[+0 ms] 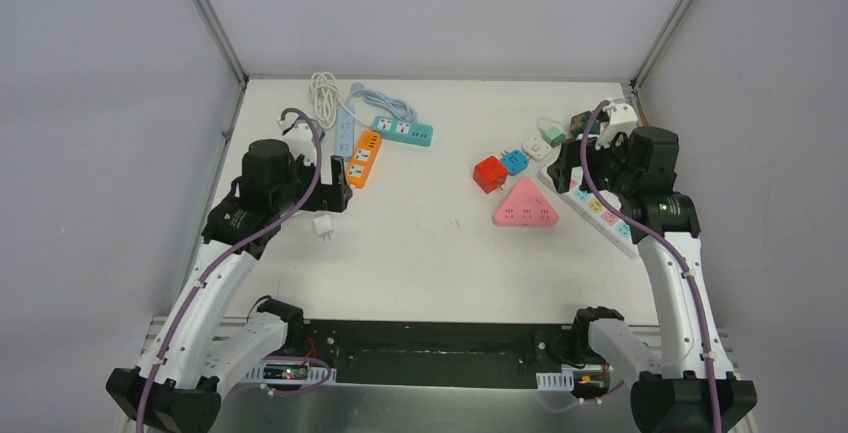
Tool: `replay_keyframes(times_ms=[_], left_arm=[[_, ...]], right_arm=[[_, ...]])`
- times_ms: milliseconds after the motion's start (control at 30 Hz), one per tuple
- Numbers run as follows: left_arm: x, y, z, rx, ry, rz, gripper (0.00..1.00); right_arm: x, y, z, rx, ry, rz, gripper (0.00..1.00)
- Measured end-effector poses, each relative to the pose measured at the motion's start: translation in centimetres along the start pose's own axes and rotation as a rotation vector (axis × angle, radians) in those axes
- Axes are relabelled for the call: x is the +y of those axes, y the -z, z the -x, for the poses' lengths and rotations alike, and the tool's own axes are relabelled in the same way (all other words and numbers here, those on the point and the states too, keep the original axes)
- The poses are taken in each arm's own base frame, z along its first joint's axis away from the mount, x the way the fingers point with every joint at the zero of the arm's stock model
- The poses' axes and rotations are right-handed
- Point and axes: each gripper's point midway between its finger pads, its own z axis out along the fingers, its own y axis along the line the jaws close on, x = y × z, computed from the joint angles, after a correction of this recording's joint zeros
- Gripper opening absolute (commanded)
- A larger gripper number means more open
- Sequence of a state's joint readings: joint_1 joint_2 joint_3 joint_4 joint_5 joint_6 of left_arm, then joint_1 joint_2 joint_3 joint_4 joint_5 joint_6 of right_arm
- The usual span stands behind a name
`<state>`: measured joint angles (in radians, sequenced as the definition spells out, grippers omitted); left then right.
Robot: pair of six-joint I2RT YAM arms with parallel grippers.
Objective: Pull the plug off the socket
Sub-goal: Reset both arms
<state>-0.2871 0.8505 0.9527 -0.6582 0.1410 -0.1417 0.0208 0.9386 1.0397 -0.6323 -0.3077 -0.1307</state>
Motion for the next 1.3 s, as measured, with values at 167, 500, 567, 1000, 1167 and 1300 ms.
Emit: replay_keyframes(times_ms=[167, 500, 567, 1000, 1167, 1300], left_arm=[[-0.01, 0.0, 0.0, 0.0, 0.0, -0.001, 0.99], [-0.3, 0.02, -0.06, 0.003, 0.0, -0.017, 0.99], [-0.31, 0.02, -0.06, 0.003, 0.0, -0.018, 0.99], [-0.38, 0.03, -0.06, 0.004, 0.0, -0.022, 0.99], [-0.4, 0.03, -0.07, 0.004, -0.001, -0.023, 0.99], [-0.43, 0.03, -0.07, 0.004, -0.001, -0.025, 0.99]], right_arm=[[0.21, -0.01, 0.01, -0.001, -0.002, 0.011, 1.0], [0.27, -0.01, 0.01, -0.001, -0.002, 0.015, 1.0], [0.27, -0.01, 0.01, -0.001, -0.002, 0.015, 1.0], [0.29, -0.01, 0.02, -0.001, -0.002, 0.016, 1.0], [0.3, -0.01, 0.02, -0.001, -0.004, 0.016, 1.0], [0.41, -0.01, 0.02, -0.002, -0.006, 0.022, 1.0]])
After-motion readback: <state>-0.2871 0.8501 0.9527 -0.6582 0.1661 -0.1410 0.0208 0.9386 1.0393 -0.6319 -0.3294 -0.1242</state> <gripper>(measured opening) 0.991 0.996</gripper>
